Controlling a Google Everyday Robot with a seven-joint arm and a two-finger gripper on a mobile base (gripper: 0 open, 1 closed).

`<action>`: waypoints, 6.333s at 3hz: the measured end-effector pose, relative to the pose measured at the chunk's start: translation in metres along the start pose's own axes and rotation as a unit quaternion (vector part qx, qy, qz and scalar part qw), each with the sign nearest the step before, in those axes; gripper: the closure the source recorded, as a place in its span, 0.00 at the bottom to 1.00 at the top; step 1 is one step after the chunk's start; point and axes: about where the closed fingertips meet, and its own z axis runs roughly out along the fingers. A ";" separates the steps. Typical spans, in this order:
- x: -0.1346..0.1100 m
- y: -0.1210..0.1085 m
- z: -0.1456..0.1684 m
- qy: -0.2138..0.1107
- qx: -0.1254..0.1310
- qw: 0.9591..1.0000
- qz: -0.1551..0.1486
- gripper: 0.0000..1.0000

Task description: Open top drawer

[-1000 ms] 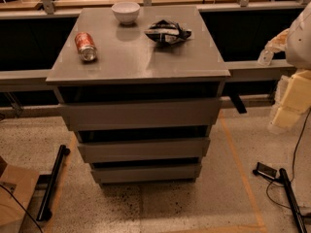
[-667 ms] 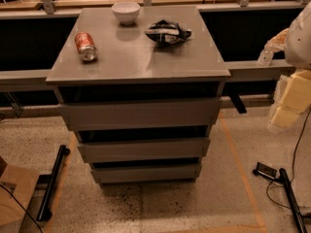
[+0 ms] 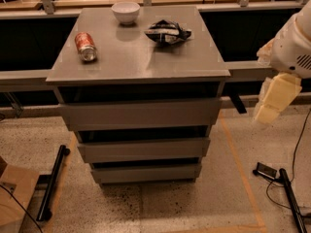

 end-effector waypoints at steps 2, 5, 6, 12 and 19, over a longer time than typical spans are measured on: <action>-0.002 -0.002 0.059 -0.031 -0.031 0.999 0.023 0.00; -0.050 -0.038 0.174 -0.102 -0.077 0.992 0.008 0.00; -0.042 -0.030 0.175 -0.094 -0.078 0.992 0.015 0.00; -0.086 -0.090 0.337 -0.204 -0.081 0.974 0.049 0.00; -0.092 -0.076 0.332 -0.159 -0.114 0.981 0.016 0.45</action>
Offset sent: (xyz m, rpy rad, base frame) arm 0.0651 0.0329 -0.1125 0.2243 0.0309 -0.0071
